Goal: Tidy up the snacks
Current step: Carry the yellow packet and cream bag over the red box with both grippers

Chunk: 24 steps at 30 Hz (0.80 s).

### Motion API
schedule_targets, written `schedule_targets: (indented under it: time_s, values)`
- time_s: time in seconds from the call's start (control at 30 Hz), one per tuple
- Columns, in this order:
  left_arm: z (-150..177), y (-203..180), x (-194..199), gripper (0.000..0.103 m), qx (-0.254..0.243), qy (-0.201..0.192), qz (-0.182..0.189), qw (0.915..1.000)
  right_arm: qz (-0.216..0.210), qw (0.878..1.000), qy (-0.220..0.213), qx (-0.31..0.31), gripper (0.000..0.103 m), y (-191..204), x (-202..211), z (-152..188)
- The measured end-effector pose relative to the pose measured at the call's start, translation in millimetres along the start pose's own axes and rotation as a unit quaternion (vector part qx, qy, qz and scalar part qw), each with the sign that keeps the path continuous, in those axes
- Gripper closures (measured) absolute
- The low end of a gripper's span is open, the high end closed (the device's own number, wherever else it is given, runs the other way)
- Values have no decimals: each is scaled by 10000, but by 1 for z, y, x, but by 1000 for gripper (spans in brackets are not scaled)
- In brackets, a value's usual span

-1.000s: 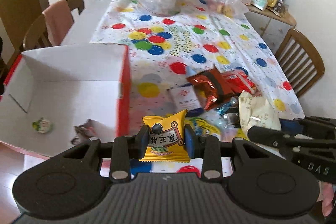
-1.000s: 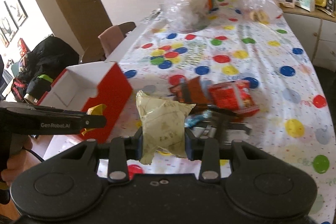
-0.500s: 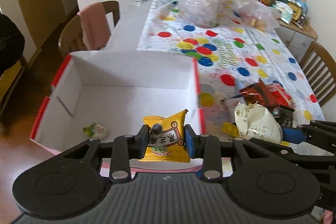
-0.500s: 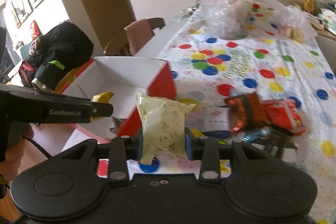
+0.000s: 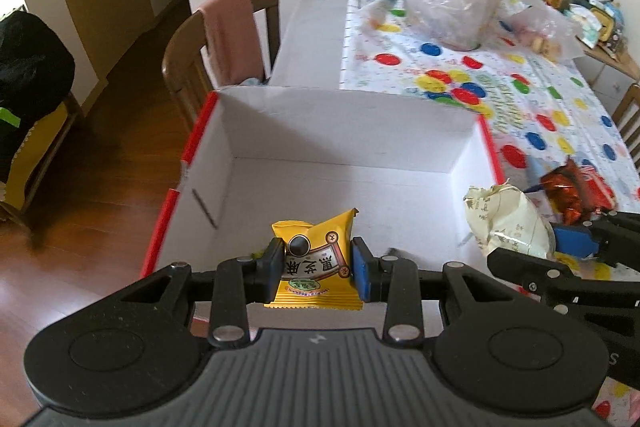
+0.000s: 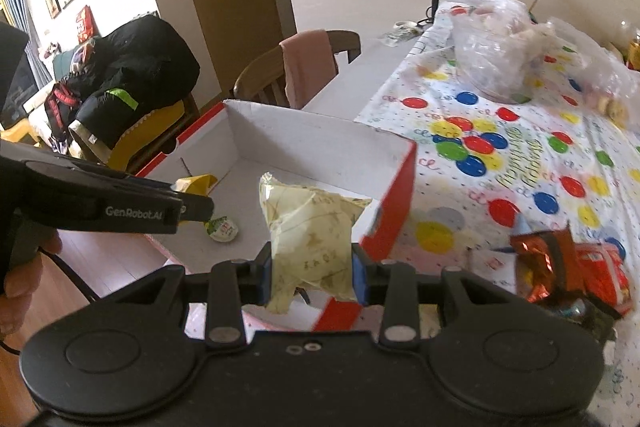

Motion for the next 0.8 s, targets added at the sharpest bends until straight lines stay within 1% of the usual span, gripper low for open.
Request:
schedule_targets:
  time_s: [0.17,0.33,0.47,0.57,0.8]
  values:
    - [-9,18,-18,68,27,139,-48,9999,95,9999,111,72,67,11,-24,-14]
    - [-16,29,-36,68,-33,281,-48,9996,231,9992,255,223,67,23,-47,-27]
    - [-17,29,-48,68,-180,387,-51,9991,329,9981,432,302,67,28,-66,-33]
    - [-17,30,-59,68,-249,546,-36,9982,375,9969,579,375,67,32,-78,-34]
    - [-17,27,-78,68,-366,798,-89,9961,494,9935,797,644,67,41,-100,-35]
Point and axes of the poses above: each gripper's, at about its wrist camera, not at the fingertips, and x roughly against the way its jaws point, y to its left, z to its underside, the point moved 1 cm from there along -x, roughly the way its jaws point, and after that the axes turned 12 degrees about y, right-handed, at the moved point
